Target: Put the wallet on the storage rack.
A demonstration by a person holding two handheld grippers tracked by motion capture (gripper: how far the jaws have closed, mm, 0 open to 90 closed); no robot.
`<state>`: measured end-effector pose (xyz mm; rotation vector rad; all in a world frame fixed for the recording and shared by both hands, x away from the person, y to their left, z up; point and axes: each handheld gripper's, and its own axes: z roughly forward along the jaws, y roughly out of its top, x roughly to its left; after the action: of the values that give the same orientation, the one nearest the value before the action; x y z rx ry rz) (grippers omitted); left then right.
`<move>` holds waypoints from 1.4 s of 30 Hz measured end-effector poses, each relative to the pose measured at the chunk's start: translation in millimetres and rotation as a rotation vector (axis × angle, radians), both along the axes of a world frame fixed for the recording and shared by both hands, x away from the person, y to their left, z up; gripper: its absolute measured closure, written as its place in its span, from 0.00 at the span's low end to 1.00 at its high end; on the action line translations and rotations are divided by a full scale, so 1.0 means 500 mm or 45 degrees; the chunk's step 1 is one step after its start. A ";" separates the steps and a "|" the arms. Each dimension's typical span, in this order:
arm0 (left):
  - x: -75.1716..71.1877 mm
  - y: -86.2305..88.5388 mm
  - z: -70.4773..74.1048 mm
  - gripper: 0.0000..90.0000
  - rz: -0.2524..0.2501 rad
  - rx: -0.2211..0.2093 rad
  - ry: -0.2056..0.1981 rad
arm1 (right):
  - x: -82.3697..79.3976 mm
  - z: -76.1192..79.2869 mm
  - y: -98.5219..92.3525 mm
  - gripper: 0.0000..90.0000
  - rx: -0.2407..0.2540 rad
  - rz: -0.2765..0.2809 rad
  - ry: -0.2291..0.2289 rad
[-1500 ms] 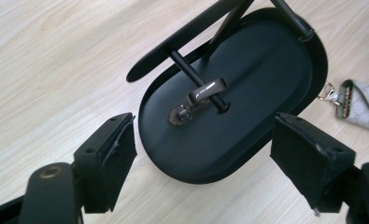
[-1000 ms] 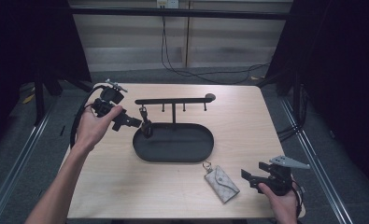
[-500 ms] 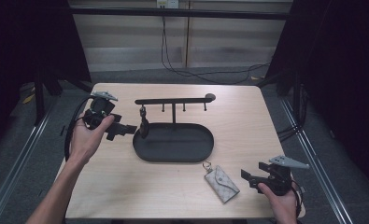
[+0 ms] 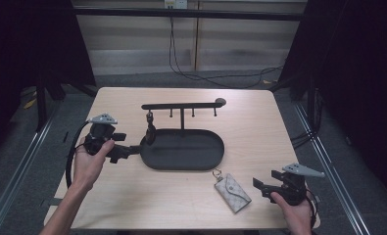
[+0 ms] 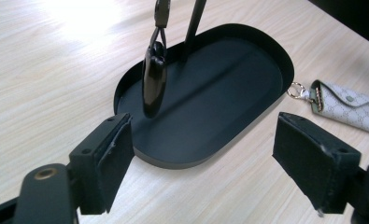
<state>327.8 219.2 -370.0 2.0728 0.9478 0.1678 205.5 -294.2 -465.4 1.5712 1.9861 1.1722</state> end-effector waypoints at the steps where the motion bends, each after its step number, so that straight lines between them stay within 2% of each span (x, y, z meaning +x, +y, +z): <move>1: -0.006 0.004 -0.003 0.23 0.000 -0.025 -0.004 | -0.001 0.000 0.000 0.17 0.002 0.001 -0.003; 4: -0.023 0.009 -0.019 0.22 0.002 -0.043 0.018 | -0.001 0.000 -0.001 0.17 0.004 -0.001 -0.004; 5: -0.027 0.009 -0.024 0.22 -0.010 -0.033 0.037 | -0.001 0.000 -0.001 0.17 0.006 -0.001 -0.004; 8: -0.045 0.009 -0.034 0.22 -0.009 -0.014 0.016 | -0.001 0.000 0.000 0.17 0.009 0.005 -0.003; 9: -0.050 0.010 -0.038 0.21 -0.015 -0.030 0.019 | -0.002 0.000 0.000 0.18 0.016 0.006 -0.001; 11: -0.059 0.010 -0.046 0.19 -0.011 -0.009 0.000 | -0.002 0.000 0.001 0.18 0.022 0.012 0.002; 13: -0.068 0.012 -0.058 0.22 -0.036 0.000 0.017 | -0.003 0.001 0.002 0.18 0.023 0.009 -0.005; 15: -0.075 0.015 -0.071 0.22 -0.097 -0.013 0.023 | -0.003 0.001 0.003 0.18 0.026 0.004 -0.004; 16: -0.077 0.017 -0.079 0.22 -0.114 -0.022 0.045 | -0.003 0.001 0.003 0.18 0.031 -0.001 -0.004; 18: -0.083 0.024 -0.092 0.22 -0.116 -0.040 0.055 | 0.002 0.003 0.003 0.19 0.028 0.003 0.004; 21: -0.100 0.029 -0.103 0.22 -0.106 -0.035 0.046 | 0.006 0.006 0.009 0.19 0.044 0.022 0.011; 23: -0.113 0.031 -0.109 0.22 -0.101 -0.035 0.042 | 0.007 0.011 0.015 0.19 0.033 0.038 0.005; 24: -0.123 0.033 -0.115 0.22 -0.127 -0.035 0.045 | 0.007 0.013 0.017 0.19 0.030 0.047 0.001; 27: -0.144 0.035 -0.131 0.22 -0.142 -0.044 0.062 | 0.007 0.022 0.026 0.19 0.024 0.098 0.017; 30: -0.163 0.043 -0.149 0.22 -0.132 -0.055 0.074 | 0.006 0.034 0.029 0.19 0.032 0.107 0.027; 32: -0.172 0.049 -0.161 0.21 -0.096 -0.060 0.078 | 0.005 0.041 0.028 0.19 0.035 0.100 0.030; 35: -0.180 0.055 -0.176 0.21 -0.080 -0.047 0.081 | 0.008 0.052 0.029 0.19 0.007 0.100 0.064; 36: -0.179 0.057 -0.178 0.21 -0.101 -0.049 0.100 | 0.009 0.055 0.031 0.19 -0.006 0.109 0.075; 38: -0.179 0.062 -0.179 0.20 -0.088 -0.081 0.099 | 0.012 0.061 0.035 0.19 -0.038 0.143 0.093; 40: -0.181 0.065 -0.179 0.19 -0.078 -0.088 0.074 | 0.015 0.066 0.042 0.19 -0.055 0.173 0.109; 42: -0.187 0.064 -0.181 0.18 -0.079 -0.098 0.078 | 0.019 0.069 0.054 0.19 -0.072 0.205 0.135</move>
<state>234.4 251.2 -460.3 2.0432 0.9114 0.0344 214.8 -266.9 -430.8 1.4976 2.2299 1.1002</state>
